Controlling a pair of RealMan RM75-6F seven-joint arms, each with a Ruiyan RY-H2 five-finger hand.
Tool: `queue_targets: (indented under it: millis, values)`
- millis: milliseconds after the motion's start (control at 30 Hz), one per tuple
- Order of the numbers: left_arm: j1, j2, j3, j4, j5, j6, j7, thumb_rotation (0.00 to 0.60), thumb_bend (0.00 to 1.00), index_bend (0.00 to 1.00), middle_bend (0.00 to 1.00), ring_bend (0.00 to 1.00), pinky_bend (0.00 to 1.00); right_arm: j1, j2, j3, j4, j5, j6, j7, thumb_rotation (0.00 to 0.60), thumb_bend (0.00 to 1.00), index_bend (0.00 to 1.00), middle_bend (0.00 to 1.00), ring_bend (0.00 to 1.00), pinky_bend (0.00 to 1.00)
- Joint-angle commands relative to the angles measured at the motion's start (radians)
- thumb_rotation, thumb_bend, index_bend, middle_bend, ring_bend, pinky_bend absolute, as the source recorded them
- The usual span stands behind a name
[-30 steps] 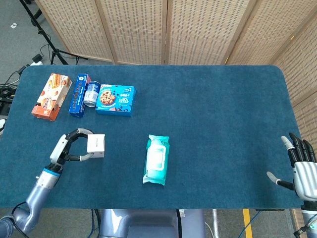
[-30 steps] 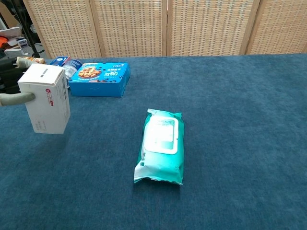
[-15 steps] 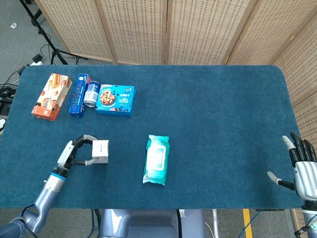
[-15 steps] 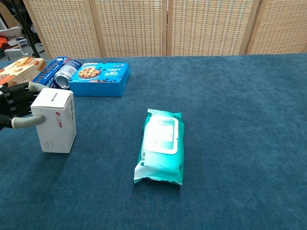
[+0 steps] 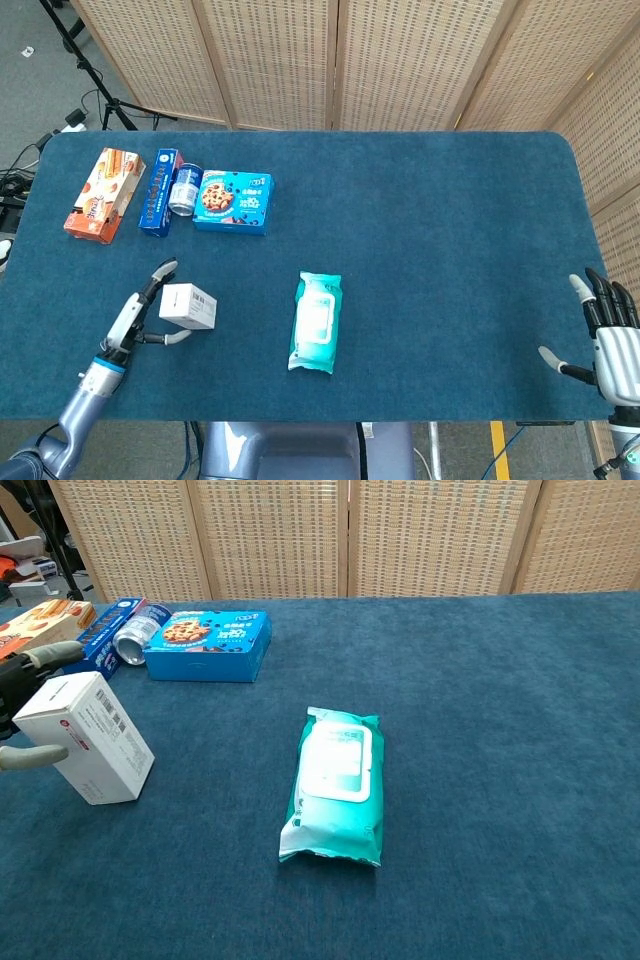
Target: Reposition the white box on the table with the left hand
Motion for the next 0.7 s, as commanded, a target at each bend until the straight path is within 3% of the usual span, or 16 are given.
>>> queue_targets:
  millis: [33, 167, 400, 500, 600, 700]
  values:
    - [0.025, 0.013, 0.005, 0.007, 0.007, 0.048, 0.008, 0.600, 0.09, 0.00, 0.00, 0.00, 0.06, -0.002, 0.002, 0.000, -0.001, 0.000, 0.002, 0.003, 0.600, 0.00, 0.00, 0.00, 0.00, 0.00]
    - [0.065, 0.107, 0.013, -0.080, 0.060, 0.200, 0.159, 0.600, 0.08, 0.00, 0.00, 0.00, 0.06, -0.005, 0.006, 0.000, -0.003, -0.003, 0.009, 0.011, 0.600, 0.00, 0.00, 0.00, 0.00, 0.00]
    - [0.061, 0.356, 0.029, -0.457, 0.068, 0.150, 0.577, 0.600, 0.06, 0.00, 0.00, 0.00, 0.06, -0.006, 0.009, 0.000, -0.003, -0.003, 0.010, 0.018, 0.600, 0.00, 0.00, 0.00, 0.00, 0.00]
    - [0.024, 0.511, 0.021, -0.718, 0.056, 0.060, 0.870, 0.600, 0.06, 0.00, 0.00, 0.00, 0.06, -0.007, 0.010, 0.000, -0.004, -0.004, 0.011, 0.018, 0.600, 0.00, 0.00, 0.00, 0.00, 0.00]
    - [-0.030, 0.634, -0.004, -0.958, -0.053, -0.099, 1.129, 0.600, 0.06, 0.00, 0.00, 0.00, 0.06, -0.007, 0.011, 0.000, -0.004, -0.004, 0.012, 0.018, 0.600, 0.00, 0.00, 0.00, 0.00, 0.00]
    - [-0.078, 0.664, -0.042, -1.072, -0.183, -0.206, 1.312, 0.600, 0.05, 0.00, 0.00, 0.00, 0.06, -0.007, 0.011, 0.001, -0.004, -0.003, 0.011, 0.018, 0.600, 0.00, 0.00, 0.00, 0.00, 0.00]
